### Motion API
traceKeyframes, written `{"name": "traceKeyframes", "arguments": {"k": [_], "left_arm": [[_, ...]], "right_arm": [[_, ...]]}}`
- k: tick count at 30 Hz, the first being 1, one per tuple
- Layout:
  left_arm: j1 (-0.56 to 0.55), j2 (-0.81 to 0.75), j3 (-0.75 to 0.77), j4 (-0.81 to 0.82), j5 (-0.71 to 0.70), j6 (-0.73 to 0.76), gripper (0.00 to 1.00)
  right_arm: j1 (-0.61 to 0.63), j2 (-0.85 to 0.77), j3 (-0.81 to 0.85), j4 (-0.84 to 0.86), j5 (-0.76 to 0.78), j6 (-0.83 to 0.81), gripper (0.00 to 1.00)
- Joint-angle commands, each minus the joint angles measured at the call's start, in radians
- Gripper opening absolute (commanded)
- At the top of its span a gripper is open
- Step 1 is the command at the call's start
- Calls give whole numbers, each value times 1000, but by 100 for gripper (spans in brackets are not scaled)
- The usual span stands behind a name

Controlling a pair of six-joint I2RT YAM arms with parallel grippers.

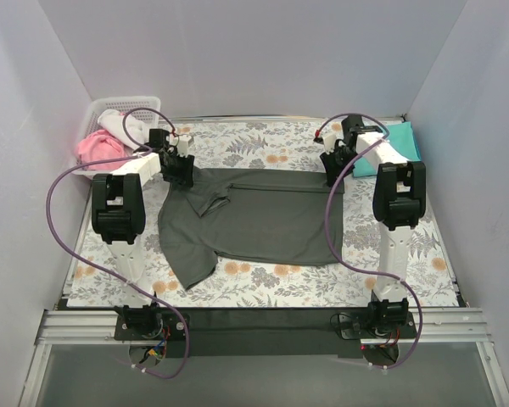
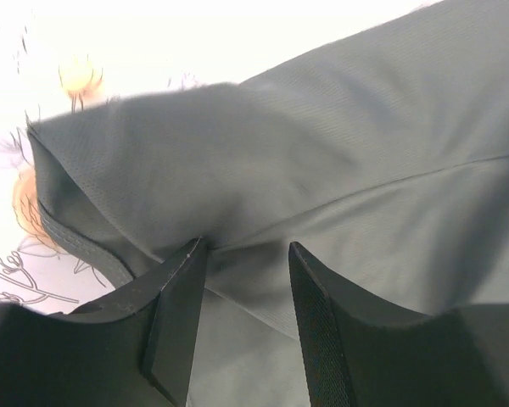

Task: Fold and stack the t-shirts
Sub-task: Fold the tshirt

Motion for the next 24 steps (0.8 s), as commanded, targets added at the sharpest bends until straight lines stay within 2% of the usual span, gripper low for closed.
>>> {"name": "traceKeyframes", "arguments": {"k": [1,3,8,12,14,18,19,20,22,24], "left_arm": [[13,-6,-24,44,-61,-8,41],[18,-4,-31,46,-61,-16,41],[21,29,-1,47,-31,-66,42],[21,83,93,13,21,-92,42],[23,70,130,1,53,-83,43],[23,-44,143,-39,202,-24,48],[23,-79,139,-51,265,-10,50],[23,-114,119,-77,288,15,59],[26,-214,91,-111,331,44,61],[30,-277,35,-184,377,108,61]], "right_arm": [[4,30,20,34,83,17,23],[2,85,63,40,132,23,23],[7,236,328,39,146,41,25],[16,256,377,37,125,27,26],[16,192,305,40,82,18,29],[16,12,162,37,-2,-32,43],[15,-29,137,36,-19,-52,53],[16,-111,105,28,-53,-68,59],[16,-193,29,-5,-79,-118,69],[18,-296,-22,-42,-107,-161,70]]}}
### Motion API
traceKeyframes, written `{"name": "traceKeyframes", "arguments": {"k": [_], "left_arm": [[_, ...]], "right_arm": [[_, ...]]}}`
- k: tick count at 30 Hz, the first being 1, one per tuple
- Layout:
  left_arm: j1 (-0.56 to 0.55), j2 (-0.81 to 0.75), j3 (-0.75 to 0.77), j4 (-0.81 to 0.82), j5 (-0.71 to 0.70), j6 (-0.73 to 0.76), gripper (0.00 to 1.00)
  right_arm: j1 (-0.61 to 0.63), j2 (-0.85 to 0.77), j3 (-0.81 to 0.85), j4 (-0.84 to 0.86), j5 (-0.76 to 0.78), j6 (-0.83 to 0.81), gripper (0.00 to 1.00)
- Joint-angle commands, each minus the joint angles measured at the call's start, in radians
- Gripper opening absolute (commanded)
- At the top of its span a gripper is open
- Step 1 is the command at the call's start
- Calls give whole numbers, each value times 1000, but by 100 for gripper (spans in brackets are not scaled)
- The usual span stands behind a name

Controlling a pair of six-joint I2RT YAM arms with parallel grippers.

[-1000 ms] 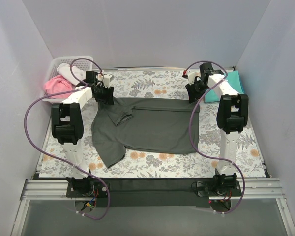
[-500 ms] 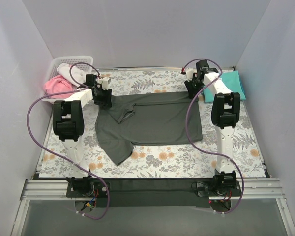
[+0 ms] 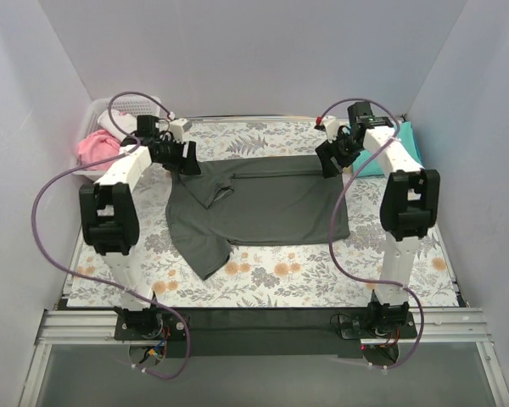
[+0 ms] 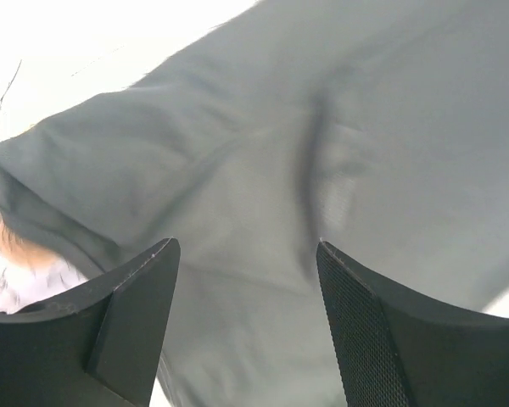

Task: Fold and stack the t-shirts
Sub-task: Fold the tshirt

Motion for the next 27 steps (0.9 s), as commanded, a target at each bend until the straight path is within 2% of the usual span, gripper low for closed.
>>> {"name": "traceKeyframes", "arguments": {"k": [1,3,4,7,8,11,21,27], "left_arm": [[12,-251,-58,-123,143,125,61],[12,-305,-139,-198,159,198,61],[55,-352,-167,-221,163,217,61],[79,-405,-274,-317,177,319,58],[81,-435,-299,-354,177,349,57],[81,-504,-401,-365,130,428,55],[80,-597,-624,-302,13,550,53],[63,-589,-684,-240,-34,578,50]], "right_arm": [[4,-249,-100,-86,-97,-115,69],[5,-311,-187,-114,-96,-181,66],[7,-340,-276,-122,-96,-199,60],[18,-475,-419,-143,-84,-258,51],[21,-500,-511,-140,-67,-273,50],[36,-572,-643,-123,-29,-316,49],[90,-647,-906,38,56,-353,50],[114,-623,-953,102,94,-347,47]]}}
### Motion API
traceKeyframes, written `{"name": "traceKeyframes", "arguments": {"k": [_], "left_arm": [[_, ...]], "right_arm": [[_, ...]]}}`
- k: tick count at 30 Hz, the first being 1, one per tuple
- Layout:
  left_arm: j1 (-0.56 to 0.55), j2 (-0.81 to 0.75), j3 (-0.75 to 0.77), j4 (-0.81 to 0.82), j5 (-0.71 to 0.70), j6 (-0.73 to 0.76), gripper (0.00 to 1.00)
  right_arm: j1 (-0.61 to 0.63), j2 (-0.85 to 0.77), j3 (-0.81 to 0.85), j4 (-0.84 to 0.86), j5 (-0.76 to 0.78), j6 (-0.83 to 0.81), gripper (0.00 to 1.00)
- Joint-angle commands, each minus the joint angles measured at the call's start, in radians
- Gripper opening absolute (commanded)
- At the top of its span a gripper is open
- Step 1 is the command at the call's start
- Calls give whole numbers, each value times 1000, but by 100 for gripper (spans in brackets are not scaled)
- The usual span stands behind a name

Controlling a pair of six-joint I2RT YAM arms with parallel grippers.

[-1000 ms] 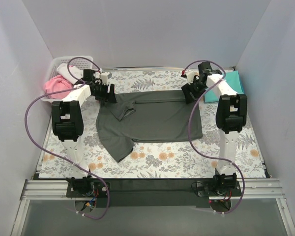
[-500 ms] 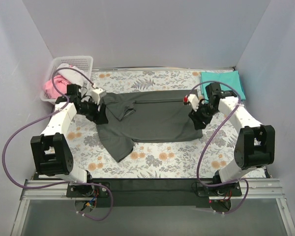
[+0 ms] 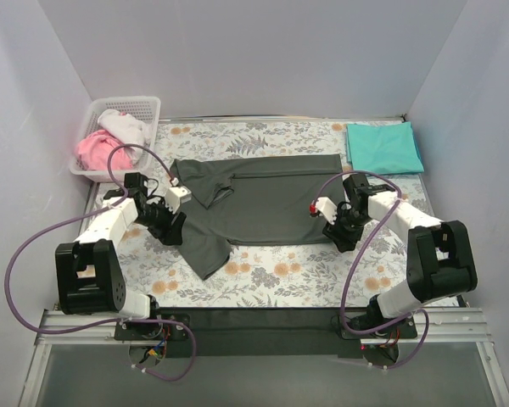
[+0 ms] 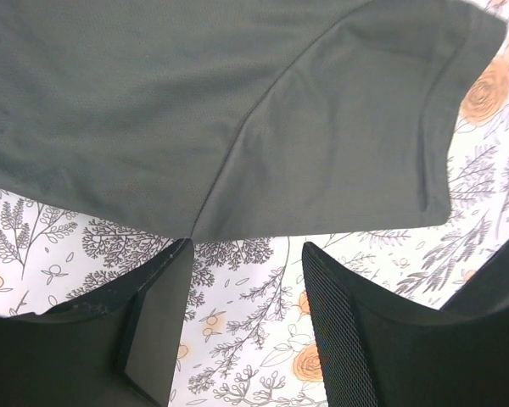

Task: Fold and stack the t-shirts
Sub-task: Fold the tshirt

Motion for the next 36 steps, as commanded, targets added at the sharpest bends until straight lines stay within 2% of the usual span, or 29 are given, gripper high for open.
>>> {"name": "traceKeyframes", "arguments": {"k": [1,9,16,18,21,24,25,27,31,36], "left_arm": [[-20,-28,-35,72,-42,40,50],[-96,-14,-125,161,-80,52,46],[-129,5,-219,273,-189,47,31],[-129,3,-231,279,-194,58,27],[-129,0,-231,267,-203,61,20],[-129,-8,-228,250,-194,67,15],[-129,-11,-224,247,-192,69,13],[-129,-8,-214,238,-186,64,10],[-129,6,-187,226,-177,47,5],[-129,28,-167,223,-171,30,5]], "right_arm": [[10,6,-12,65,25,-17,47],[16,23,-23,107,48,5,38],[25,37,-34,127,79,8,21],[25,30,-34,124,92,9,20],[27,-25,-26,95,82,-5,21],[27,-101,-3,49,66,-28,32],[25,-138,-3,44,62,-35,41],[27,-163,-3,47,46,-54,47],[28,-122,18,44,48,-52,48],[31,-60,5,84,57,-65,48]]}}
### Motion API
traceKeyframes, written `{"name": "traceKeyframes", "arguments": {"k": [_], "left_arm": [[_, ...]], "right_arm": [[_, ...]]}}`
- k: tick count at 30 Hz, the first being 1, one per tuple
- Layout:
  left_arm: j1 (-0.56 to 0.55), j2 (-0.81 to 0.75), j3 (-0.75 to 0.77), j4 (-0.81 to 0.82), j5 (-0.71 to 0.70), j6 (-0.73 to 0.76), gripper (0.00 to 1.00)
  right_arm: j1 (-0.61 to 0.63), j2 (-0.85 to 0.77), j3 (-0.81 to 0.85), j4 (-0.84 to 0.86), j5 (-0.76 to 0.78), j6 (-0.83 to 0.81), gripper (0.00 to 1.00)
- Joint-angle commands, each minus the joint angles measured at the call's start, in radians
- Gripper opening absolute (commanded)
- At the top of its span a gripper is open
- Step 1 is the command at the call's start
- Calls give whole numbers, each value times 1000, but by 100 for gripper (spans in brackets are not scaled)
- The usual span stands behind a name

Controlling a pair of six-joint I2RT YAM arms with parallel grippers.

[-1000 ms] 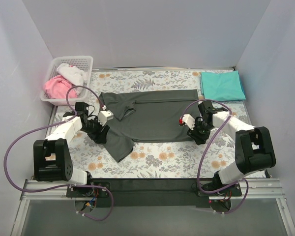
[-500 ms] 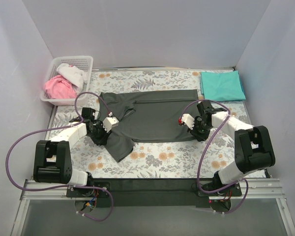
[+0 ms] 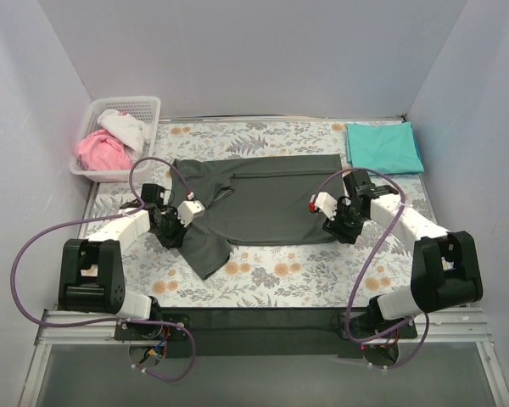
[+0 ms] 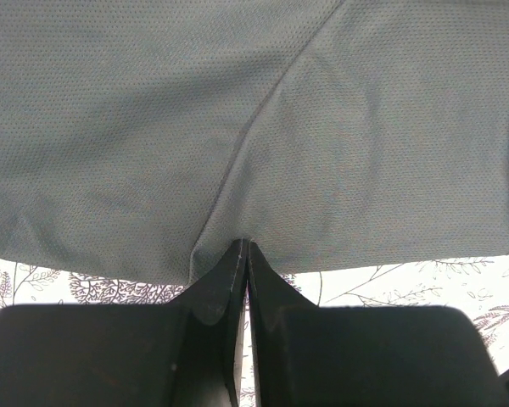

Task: Fold and stack the t-shirts
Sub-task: Fold the tshirt

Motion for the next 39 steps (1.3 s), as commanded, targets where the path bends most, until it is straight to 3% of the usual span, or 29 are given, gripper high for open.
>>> {"name": "traceKeyframes", "arguments": {"k": [1,6,9,10,13,21,32,36,39], "left_arm": [[-4,28,9,-20,-13,-9,4],[-4,40,13,-25,-11,-15,4],[-4,30,15,-26,-13,-18,1],[-4,25,15,-32,-10,-20,0],[-4,-1,-2,-60,1,-12,0],[19,-125,-7,-120,36,5,0],[64,-20,202,-201,118,19,0],[64,-55,152,-201,138,39,23],[60,-79,119,-169,138,8,27]], "right_arm": [[6,39,4,51,-2,-34,49],[20,84,-42,125,34,-32,46],[28,87,-84,126,38,-41,30],[28,72,-110,125,44,-46,19],[29,24,-134,104,61,-54,2],[28,-39,-113,64,90,-66,1],[-21,44,51,-5,57,-81,1],[-21,59,56,-13,46,-81,1],[-21,64,47,-15,44,-81,1]]}}
